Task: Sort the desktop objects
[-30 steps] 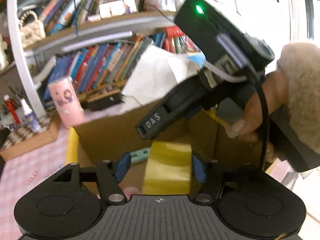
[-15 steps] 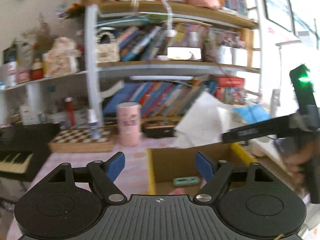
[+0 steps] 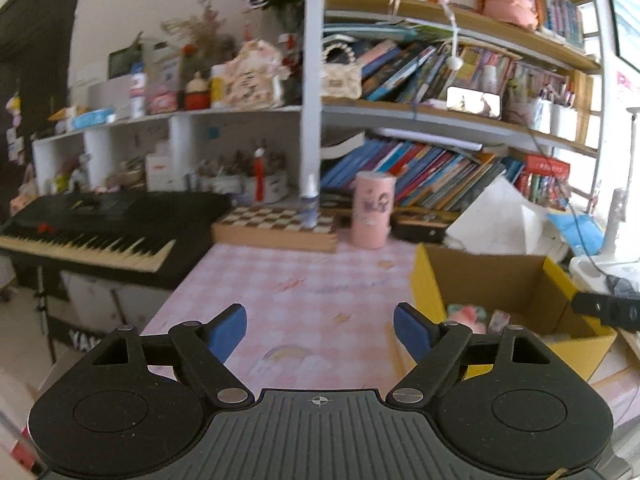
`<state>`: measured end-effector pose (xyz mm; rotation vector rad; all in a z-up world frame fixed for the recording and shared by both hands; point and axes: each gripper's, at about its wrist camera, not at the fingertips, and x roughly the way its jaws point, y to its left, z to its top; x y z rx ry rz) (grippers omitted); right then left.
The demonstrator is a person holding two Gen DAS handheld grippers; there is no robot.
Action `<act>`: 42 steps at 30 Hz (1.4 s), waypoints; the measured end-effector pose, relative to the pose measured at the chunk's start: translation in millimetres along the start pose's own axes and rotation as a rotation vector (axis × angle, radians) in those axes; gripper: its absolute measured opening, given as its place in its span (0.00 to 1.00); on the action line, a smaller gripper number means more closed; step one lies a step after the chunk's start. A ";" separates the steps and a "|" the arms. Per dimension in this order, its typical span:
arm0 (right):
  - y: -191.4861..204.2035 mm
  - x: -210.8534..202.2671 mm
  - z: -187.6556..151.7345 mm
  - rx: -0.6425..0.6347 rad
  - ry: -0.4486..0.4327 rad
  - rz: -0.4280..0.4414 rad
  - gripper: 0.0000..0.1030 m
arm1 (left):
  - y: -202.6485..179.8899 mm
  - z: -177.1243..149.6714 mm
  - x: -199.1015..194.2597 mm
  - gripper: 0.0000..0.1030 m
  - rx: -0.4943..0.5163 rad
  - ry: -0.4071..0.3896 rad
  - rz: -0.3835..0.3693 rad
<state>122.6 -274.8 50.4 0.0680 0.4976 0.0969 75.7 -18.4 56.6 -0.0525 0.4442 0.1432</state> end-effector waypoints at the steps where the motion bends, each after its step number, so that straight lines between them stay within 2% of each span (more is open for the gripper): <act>1: 3.9 -5.6 -7.0 0.005 0.011 -0.005 0.87 | 2.3 -4.2 -3.9 0.81 0.003 0.008 0.004; 12: 45.1 -65.0 -70.1 -0.018 0.067 -0.047 1.00 | 23.4 -43.6 -43.3 0.82 0.057 0.072 0.005; 16: 54.5 -79.3 -83.7 -0.018 0.086 -0.049 1.00 | 27.4 -53.0 -51.3 0.82 0.069 0.102 -0.016; 22: 66.5 -94.5 -95.7 -0.023 0.098 -0.054 1.00 | 32.8 -65.8 -56.9 0.82 0.078 0.161 -0.045; 42: 81.7 -103.6 -116.3 -0.022 0.157 -0.053 1.00 | 41.3 -74.8 -74.6 0.82 0.097 0.177 -0.030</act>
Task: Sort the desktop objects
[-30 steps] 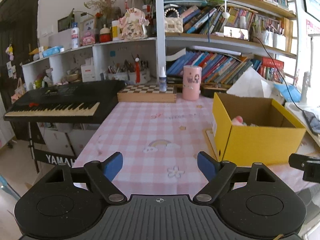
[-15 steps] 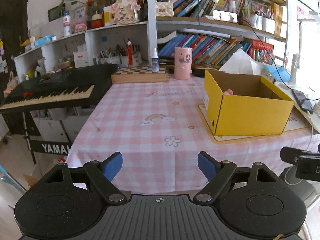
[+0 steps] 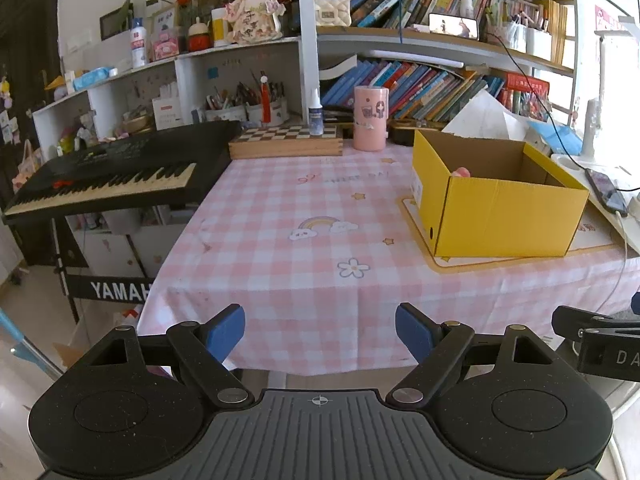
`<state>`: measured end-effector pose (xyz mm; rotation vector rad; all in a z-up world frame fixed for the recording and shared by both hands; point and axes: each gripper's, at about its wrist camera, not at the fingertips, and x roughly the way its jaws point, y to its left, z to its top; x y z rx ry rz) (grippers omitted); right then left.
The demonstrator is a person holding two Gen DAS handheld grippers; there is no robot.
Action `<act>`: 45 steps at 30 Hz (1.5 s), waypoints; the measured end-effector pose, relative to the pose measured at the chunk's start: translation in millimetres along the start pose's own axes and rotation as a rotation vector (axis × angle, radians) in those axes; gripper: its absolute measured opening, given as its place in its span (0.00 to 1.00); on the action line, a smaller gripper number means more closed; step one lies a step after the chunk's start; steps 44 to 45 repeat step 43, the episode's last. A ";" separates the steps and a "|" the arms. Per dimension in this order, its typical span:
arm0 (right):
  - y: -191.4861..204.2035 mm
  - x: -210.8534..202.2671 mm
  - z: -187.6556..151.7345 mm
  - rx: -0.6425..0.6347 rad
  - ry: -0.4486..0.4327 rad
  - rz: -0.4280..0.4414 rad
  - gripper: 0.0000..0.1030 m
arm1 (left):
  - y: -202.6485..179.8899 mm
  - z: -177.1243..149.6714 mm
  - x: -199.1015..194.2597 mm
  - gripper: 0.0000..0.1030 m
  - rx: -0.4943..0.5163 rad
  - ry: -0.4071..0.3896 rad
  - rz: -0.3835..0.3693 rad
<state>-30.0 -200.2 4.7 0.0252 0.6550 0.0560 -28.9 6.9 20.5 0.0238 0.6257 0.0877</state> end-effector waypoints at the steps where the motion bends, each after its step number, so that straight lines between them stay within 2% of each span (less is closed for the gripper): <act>1: 0.3 0.0 -0.1 -0.001 0.001 0.000 1.00 | 0.4 -0.4 -0.4 0.83 -0.001 -0.001 -0.001; 45: 14.7 10.2 -7.1 0.000 0.045 0.021 1.00 | 4.0 -5.2 3.0 0.88 0.012 0.019 -0.022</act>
